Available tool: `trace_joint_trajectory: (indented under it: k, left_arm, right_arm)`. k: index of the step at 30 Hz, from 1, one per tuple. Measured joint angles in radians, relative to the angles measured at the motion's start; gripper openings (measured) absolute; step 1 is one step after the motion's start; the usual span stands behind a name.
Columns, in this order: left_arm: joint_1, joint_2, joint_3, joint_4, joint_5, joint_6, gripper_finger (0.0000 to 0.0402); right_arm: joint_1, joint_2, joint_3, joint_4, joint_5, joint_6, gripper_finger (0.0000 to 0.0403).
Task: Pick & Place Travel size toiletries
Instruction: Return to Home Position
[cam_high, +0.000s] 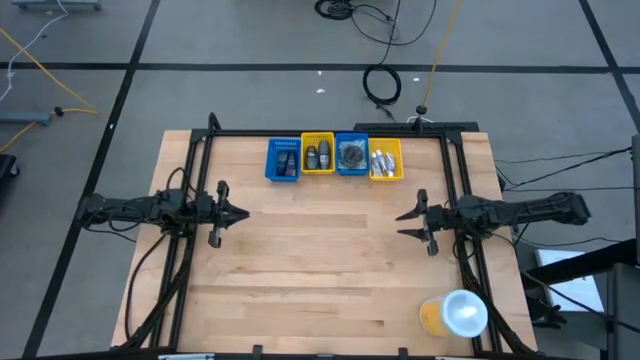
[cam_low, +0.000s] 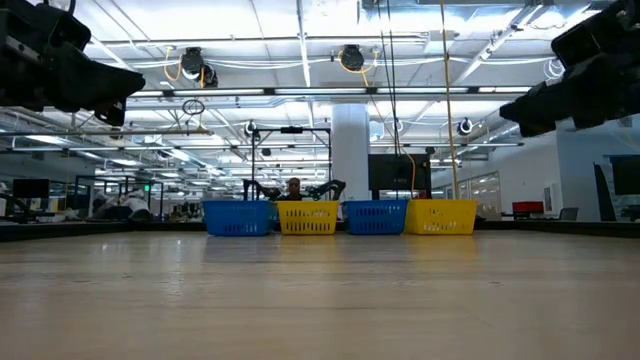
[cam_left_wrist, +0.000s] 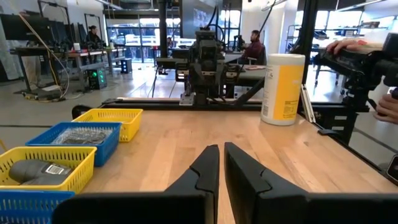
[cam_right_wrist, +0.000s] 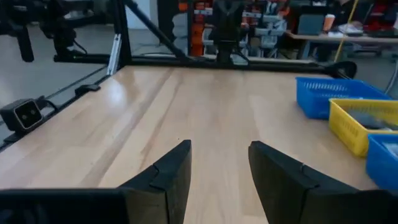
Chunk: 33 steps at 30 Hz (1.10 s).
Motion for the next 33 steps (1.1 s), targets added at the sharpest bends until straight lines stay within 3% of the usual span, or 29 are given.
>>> trace_joint_trajectory:
  k: [5, 10, 21, 33]
  left_arm:
    - [0.0, 0.0, 0.001, 0.001, 0.0, 0.0, 0.0015]
    - [0.0, 0.0, 0.001, 0.0, 0.0, -0.001, 0.0002]
    - [0.0, 0.0, 0.002, 0.0, -0.001, 0.0, 0.0027]
    - [0.0, 0.0, 0.001, 0.0, -0.001, 0.0, 0.0005]
  right_arm:
    - [0.0, -0.209, 0.001, -0.07, 0.003, 0.006, 0.0151]
    - [0.001, -0.213, 0.0, -0.074, 0.003, -0.014, 0.0155]
    - [0.001, -0.213, 0.0, -0.05, 0.006, 0.004, 0.0155]
    - [0.001, -0.208, 0.0, -0.024, 0.008, 0.008, 0.0153]
